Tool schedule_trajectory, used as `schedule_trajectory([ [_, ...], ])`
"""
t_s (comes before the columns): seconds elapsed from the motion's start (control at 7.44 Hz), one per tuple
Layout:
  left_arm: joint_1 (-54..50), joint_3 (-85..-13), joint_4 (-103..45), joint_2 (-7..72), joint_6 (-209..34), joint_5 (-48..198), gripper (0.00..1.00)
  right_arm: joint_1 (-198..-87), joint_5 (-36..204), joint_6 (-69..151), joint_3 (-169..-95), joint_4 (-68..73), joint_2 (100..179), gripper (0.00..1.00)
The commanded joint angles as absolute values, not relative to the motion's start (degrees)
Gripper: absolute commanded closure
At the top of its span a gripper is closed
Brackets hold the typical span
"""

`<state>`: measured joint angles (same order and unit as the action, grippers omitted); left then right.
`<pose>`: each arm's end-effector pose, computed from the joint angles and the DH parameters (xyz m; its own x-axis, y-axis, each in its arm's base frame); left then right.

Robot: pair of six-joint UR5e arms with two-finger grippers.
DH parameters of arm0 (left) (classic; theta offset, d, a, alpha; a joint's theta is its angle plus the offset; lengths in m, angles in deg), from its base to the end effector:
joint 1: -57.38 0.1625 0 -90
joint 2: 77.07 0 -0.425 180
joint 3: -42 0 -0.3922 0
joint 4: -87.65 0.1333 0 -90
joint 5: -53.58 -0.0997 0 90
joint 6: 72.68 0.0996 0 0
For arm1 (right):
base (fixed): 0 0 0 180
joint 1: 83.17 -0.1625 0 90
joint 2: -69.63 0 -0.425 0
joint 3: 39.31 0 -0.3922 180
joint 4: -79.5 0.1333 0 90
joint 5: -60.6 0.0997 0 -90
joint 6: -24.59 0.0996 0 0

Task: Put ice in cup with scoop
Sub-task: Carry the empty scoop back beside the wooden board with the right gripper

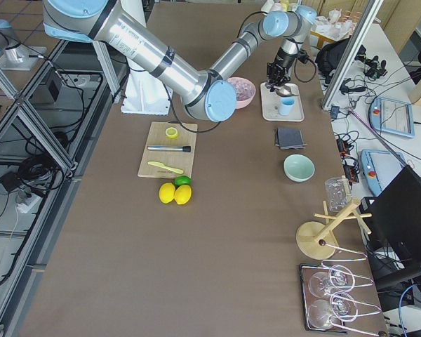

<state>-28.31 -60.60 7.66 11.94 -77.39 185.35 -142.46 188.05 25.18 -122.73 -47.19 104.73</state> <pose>-0.0308 -0.4822 0.5800 0.7460 -0.0075 -0.6659 -0.0139 0.9995 -0.0268 -0.3062 -0.6580 0.1713 0.6251 -0.5021 0.5976 0.4938 0.8473 0.1954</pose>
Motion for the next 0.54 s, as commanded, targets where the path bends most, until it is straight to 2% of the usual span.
schedule_trajectory([
  [0.0,-32.1,-57.0,7.9,10.8,-67.2,185.3,0.02,-147.9,187.3,25.3,-141.5,-47.2,122.0,1.00],
  [0.4,-32.6,-56.0,7.9,10.5,-67.8,185.4,0.02,-151.4,184.5,25.3,-148.5,-45.8,135.8,1.00],
])
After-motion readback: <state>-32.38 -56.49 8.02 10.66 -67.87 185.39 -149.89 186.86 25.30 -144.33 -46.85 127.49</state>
